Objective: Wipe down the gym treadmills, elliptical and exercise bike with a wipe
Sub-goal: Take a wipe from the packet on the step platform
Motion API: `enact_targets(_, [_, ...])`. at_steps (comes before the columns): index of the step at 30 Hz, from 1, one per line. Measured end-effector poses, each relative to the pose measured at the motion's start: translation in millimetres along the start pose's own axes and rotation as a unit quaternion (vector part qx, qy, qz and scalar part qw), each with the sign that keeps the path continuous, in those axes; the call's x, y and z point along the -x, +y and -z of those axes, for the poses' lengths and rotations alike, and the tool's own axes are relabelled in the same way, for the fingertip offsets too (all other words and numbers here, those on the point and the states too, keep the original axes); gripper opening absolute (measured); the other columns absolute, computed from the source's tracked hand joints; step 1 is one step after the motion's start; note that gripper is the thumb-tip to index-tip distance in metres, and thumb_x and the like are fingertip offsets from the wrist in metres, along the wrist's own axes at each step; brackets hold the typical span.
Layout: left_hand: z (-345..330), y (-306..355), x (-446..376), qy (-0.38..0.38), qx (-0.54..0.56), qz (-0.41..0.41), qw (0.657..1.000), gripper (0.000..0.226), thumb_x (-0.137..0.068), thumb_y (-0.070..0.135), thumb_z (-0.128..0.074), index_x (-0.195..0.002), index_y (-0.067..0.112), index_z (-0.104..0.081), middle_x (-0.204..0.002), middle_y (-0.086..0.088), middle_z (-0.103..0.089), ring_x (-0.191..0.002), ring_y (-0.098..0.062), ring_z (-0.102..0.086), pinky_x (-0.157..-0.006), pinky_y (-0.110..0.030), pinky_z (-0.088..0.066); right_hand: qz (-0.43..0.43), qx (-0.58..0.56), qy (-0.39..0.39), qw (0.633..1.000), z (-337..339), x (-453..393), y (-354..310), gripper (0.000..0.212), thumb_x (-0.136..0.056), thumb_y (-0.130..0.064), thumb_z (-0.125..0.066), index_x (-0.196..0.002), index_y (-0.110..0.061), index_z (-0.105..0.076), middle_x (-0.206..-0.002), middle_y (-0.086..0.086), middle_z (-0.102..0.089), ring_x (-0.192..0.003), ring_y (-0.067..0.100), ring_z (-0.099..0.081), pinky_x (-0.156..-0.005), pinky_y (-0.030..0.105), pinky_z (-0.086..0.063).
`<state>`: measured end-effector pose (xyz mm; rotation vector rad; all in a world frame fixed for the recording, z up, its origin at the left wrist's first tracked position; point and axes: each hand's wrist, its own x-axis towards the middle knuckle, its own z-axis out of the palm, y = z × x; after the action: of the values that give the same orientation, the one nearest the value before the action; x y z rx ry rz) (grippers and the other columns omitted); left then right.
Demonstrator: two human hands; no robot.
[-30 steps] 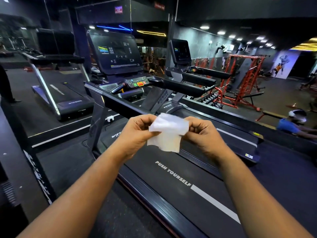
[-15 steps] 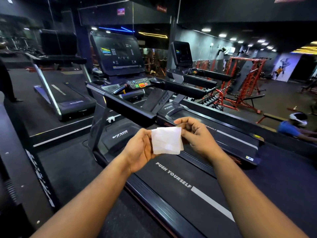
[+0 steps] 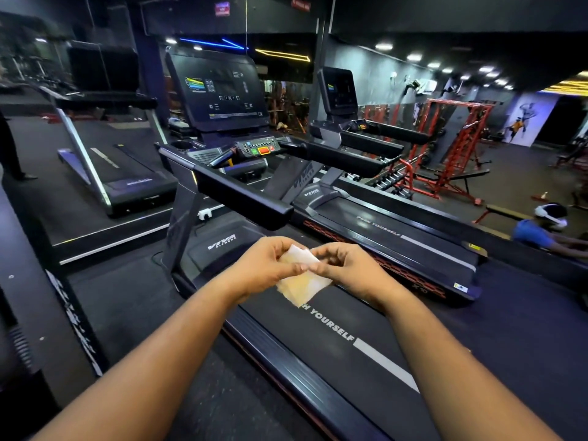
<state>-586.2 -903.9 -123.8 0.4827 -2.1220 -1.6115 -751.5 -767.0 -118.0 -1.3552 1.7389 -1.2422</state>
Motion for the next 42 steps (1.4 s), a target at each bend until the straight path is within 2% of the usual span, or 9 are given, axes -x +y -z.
enact_targets(5, [3,-13,1,0.125,0.121,0.025,0.984,0.051,-0.087,0.037,-0.077,-0.129,0.014,-0.062,-0.116,-0.006,-0.072,-0.102,-0.017,-0.071,-0.088,-0.038,-0.058,-0.042,-0.137,0.056,0.988,-12,-7,7,0.009,-0.095,-0.010,-0.069,-0.103,-0.005,-0.071,-0.089,0.014,-0.073,-0.076,0.021,-0.068,-0.063,0.034,-0.057])
enact_targets(10, [-27,-58,20,0.029,0.229,0.214,0.949,0.079,-0.078,0.081,-0.050,-0.125,0.020,-0.068,-0.114,-0.009,-0.074,-0.105,-0.024,-0.070,-0.088,-0.043,-0.057,-0.098,-0.199,0.108,0.969,-36,-15,17,0.008,-0.100,-0.012,-0.061,-0.103,-0.007,-0.067,-0.089,0.012,-0.072,-0.072,0.021,-0.067,-0.056,0.031,-0.058])
enact_targets(12, [-29,-64,20,0.024,0.250,0.213,0.944,0.070,-0.087,0.075,-0.050,-0.122,0.018,-0.071,-0.113,-0.011,-0.075,-0.105,-0.026,-0.071,-0.086,-0.041,-0.056,-0.118,-0.211,0.108,0.964,-43,-17,20,0.011,-0.101,-0.013,-0.058,-0.106,-0.006,-0.065,-0.094,0.015,-0.074,-0.074,0.023,-0.070,-0.057,0.033,-0.059])
enact_targets(17, [-9,-50,7,0.088,0.246,0.157,0.953,0.015,-0.095,0.022,-0.070,-0.101,0.008,-0.070,-0.097,-0.013,-0.075,-0.076,-0.018,-0.071,-0.073,-0.033,-0.060,-0.131,-0.216,0.111,0.961,-47,-24,19,0.012,-0.104,-0.018,-0.054,-0.108,-0.011,-0.063,-0.101,0.016,-0.074,-0.079,0.025,-0.072,-0.062,0.037,-0.061])
enact_targets(24, [37,-13,5,0.058,0.231,0.036,0.970,0.026,-0.092,-0.005,-0.066,-0.117,0.003,-0.065,-0.106,-0.013,-0.075,-0.090,-0.022,-0.073,-0.070,-0.029,-0.060,-0.029,-0.284,0.072,0.956,-45,-29,-17,0.032,-0.093,0.003,-0.064,-0.124,-0.007,-0.062,-0.104,0.012,-0.075,-0.082,0.022,-0.074,-0.063,0.031,-0.063])
enact_targets(28, [60,5,4,0.047,0.189,-0.062,0.979,0.022,-0.092,-0.010,-0.063,-0.104,0.007,-0.070,-0.101,-0.012,-0.074,-0.089,-0.025,-0.071,-0.071,-0.029,-0.059,0.068,-0.227,0.093,0.967,-40,-35,-42,0.023,-0.092,0.010,-0.062,-0.101,-0.009,-0.071,-0.092,0.009,-0.075,-0.079,0.018,-0.071,-0.062,0.027,-0.060])
enact_targets(32, [70,2,-2,0.077,0.184,-0.042,0.979,0.033,-0.093,-0.014,-0.055,-0.085,0.012,-0.074,-0.091,-0.008,-0.074,-0.081,-0.019,-0.069,-0.067,-0.025,-0.059,0.073,-0.193,0.114,0.972,-47,-46,-42,0.023,-0.092,0.013,-0.059,-0.090,-0.006,-0.072,-0.076,0.004,-0.072,-0.063,0.008,-0.063,-0.057,0.020,-0.050])
enact_targets(39, [72,-43,-34,0.070,0.288,0.076,0.952,0.025,-0.098,0.026,-0.066,-0.119,0.011,-0.064,-0.109,-0.011,-0.075,-0.094,-0.024,-0.072,-0.083,-0.036,-0.060,0.024,-0.179,0.167,0.969,-51,-80,-1,0.019,-0.092,0.012,-0.058,-0.096,-0.001,-0.071,-0.084,0.008,-0.074,-0.073,0.017,-0.067,-0.067,0.028,-0.057])
enact_targets(42, [70,-61,-57,0.084,0.226,0.074,0.968,0.035,-0.091,0.018,-0.074,-0.122,0.006,-0.063,-0.108,-0.013,-0.072,-0.096,-0.025,-0.073,-0.084,-0.038,-0.061,0.004,-0.165,0.174,0.971,-45,-105,16,0.026,-0.090,0.014,-0.053,-0.095,-0.002,-0.072,-0.089,0.013,-0.075,-0.076,0.019,-0.069,-0.068,0.029,-0.058])
